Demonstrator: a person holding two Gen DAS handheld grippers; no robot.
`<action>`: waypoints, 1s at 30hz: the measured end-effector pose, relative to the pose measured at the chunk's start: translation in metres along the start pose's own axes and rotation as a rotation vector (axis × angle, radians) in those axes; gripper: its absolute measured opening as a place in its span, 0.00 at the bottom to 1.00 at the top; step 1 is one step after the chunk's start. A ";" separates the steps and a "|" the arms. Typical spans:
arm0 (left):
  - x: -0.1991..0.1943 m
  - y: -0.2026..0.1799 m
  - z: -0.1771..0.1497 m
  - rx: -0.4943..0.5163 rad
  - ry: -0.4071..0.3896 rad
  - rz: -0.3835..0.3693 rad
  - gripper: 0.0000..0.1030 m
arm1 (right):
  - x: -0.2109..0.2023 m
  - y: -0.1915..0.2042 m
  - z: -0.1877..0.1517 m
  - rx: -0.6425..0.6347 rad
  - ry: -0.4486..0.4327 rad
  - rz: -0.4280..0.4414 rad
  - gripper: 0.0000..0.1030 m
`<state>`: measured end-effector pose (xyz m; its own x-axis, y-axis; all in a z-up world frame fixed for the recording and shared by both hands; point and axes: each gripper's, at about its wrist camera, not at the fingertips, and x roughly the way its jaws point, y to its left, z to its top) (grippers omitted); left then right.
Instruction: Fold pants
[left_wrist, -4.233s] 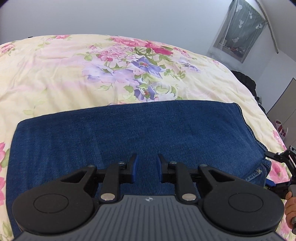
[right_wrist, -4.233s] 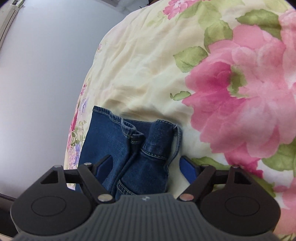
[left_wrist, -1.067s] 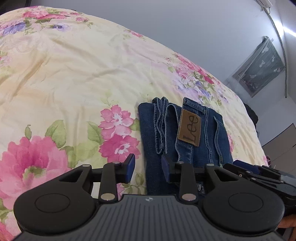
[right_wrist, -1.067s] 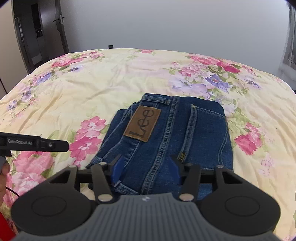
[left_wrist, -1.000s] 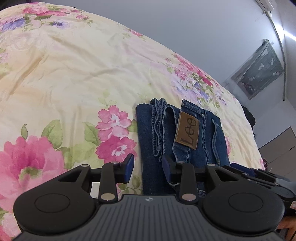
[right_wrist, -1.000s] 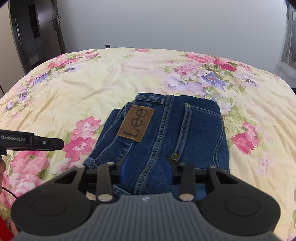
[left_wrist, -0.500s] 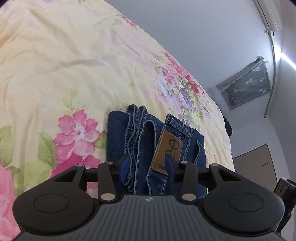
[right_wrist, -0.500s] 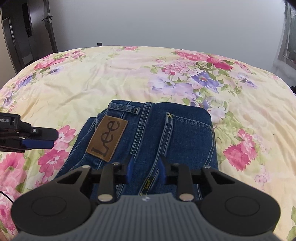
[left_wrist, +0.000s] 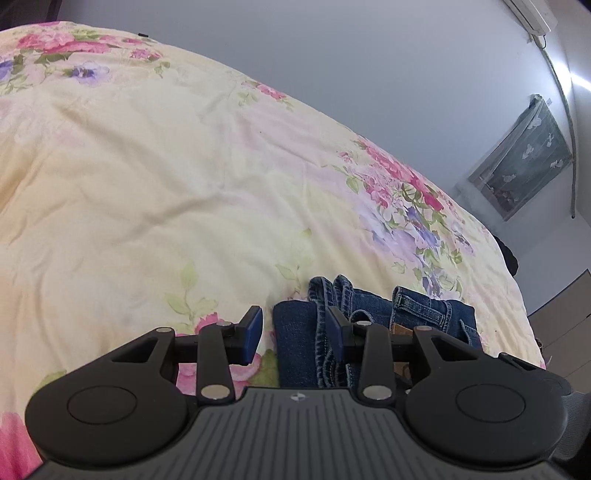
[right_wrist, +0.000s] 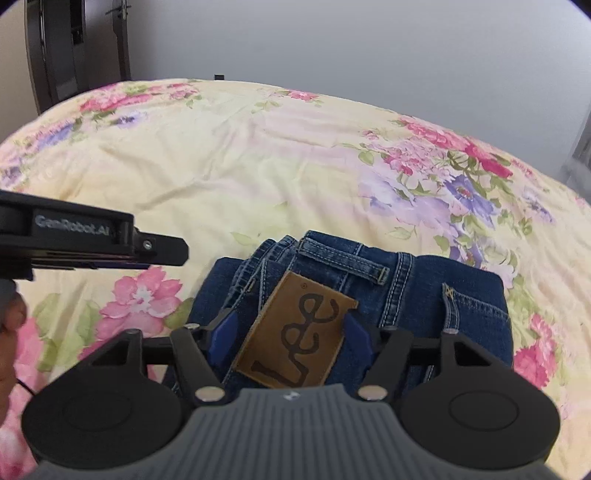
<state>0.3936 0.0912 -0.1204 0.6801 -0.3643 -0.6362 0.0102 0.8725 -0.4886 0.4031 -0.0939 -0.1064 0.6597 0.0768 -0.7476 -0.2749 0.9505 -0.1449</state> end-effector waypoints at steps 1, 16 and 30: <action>-0.001 0.001 0.000 0.015 -0.008 0.007 0.40 | 0.006 0.006 0.000 -0.019 0.011 -0.041 0.64; 0.026 0.012 0.003 -0.002 0.129 -0.173 0.40 | -0.014 -0.025 0.009 0.029 -0.027 -0.093 0.37; 0.049 -0.011 -0.006 -0.023 0.198 -0.202 0.40 | -0.054 -0.101 0.000 0.227 -0.038 -0.029 0.35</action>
<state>0.4226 0.0617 -0.1499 0.5095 -0.5885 -0.6277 0.1127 0.7689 -0.6294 0.3954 -0.1940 -0.0514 0.6922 0.0556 -0.7196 -0.0936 0.9955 -0.0131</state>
